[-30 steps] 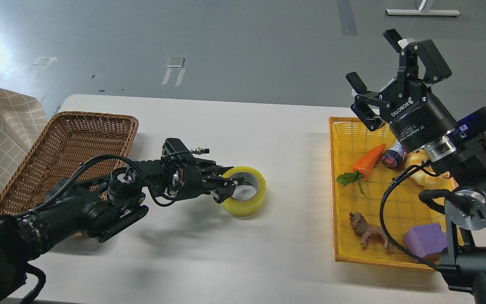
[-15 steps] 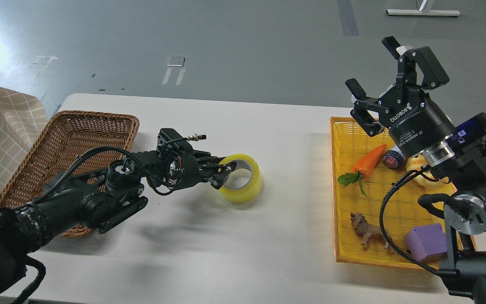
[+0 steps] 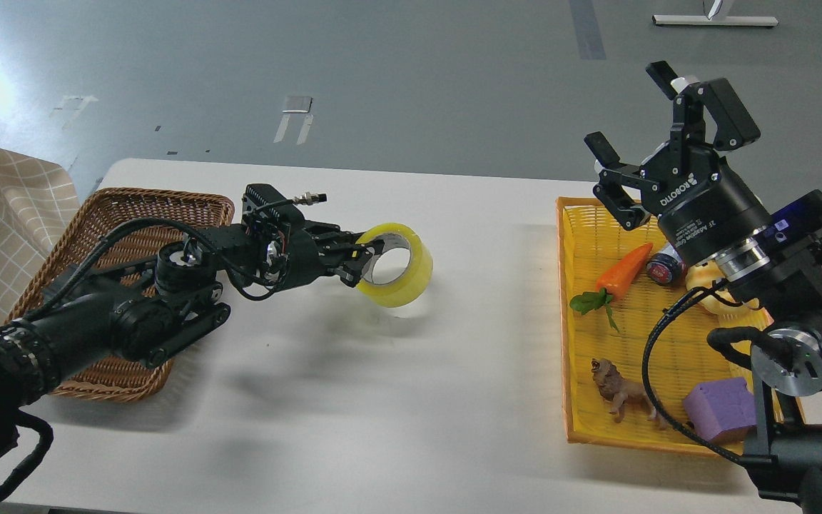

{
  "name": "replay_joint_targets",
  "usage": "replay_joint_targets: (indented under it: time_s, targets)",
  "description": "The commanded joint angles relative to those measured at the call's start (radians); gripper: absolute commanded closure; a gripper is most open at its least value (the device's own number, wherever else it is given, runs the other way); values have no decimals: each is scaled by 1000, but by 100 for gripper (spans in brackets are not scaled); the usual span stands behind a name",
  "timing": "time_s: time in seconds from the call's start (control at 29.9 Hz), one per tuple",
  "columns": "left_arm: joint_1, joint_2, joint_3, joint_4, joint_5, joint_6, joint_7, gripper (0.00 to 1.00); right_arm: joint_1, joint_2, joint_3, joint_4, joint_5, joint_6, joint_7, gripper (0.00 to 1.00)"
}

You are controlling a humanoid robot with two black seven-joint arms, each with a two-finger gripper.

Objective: Place and transfer tape with both arms
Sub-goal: 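Lift the tape roll and carry it over the wicker basket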

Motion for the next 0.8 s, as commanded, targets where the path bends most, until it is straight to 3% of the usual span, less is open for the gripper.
replay_joint_targets:
  time_s: [0.0, 0.23, 0.57, 0.77]
  targets:
    - [-25, 70, 0, -22, 0, -1, -5, 100, -4, 0, 0, -1, 0, 0, 0, 0]
    - [-94, 228, 2, -36, -20, -1, -72, 100, -1, 0, -1, -10, 0, 0, 0, 0]
    - [-75, 500, 5, -76, -21, 3, -72, 100, 5, 0, -9, -24, 2, 0, 0, 0]
    - [-45, 577, 5, -61, -21, 3, -72, 100, 2, 0, -37, -25, 0, 0, 3, 0]
